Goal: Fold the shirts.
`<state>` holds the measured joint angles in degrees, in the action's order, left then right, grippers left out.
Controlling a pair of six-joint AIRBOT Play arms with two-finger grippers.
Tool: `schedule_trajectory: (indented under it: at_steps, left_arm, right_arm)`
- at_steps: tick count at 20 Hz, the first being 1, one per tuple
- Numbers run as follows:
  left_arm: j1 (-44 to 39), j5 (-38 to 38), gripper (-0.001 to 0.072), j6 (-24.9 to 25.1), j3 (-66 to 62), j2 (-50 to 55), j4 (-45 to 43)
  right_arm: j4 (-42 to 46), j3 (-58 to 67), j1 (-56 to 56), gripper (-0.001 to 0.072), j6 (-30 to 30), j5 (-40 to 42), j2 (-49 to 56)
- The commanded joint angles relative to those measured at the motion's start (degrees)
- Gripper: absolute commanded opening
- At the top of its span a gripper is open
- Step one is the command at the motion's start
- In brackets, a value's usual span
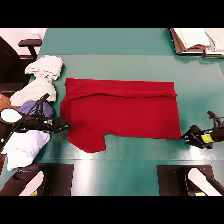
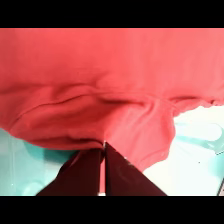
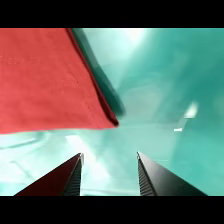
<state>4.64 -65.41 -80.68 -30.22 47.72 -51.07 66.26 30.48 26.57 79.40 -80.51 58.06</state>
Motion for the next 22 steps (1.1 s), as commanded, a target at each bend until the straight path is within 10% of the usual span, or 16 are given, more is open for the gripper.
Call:
schedule_trajectory:
  at_steps: [1,5,8,19,22]
  left_arm:
    - [0.02,0.02,0.0023,0.11,-0.37,-0.04,0.13]
    - [0.04,-0.52,0.0023,0.11,-0.39,-0.04,0.09]
    - [0.02,-2.73,0.0021,0.11,-0.42,-0.07,-0.96]
    - [0.02,-25.75,0.0021,-8.35,-4.7,-16.13,-6.36]
    - [0.02,-20.02,0.0021,-8.9,-8.61,-14.45,-6.38]
  right_arm:
    - [-6.82,-4.63,-1.55,0.0378,-1.49,7.17,2.58]
    - [-6.64,1.09,-9.29,0.0258,-1.25,10.38,7.37]
    - [-5.99,4.72,-13.05,0.0016,-1.33,9.81,8.74]
    - [17.46,12.15,-16.15,0.0014,1.55,-12.04,-12.63]
    - [16.15,16.44,-16.2,0.0014,1.77,-10.51,-12.98]
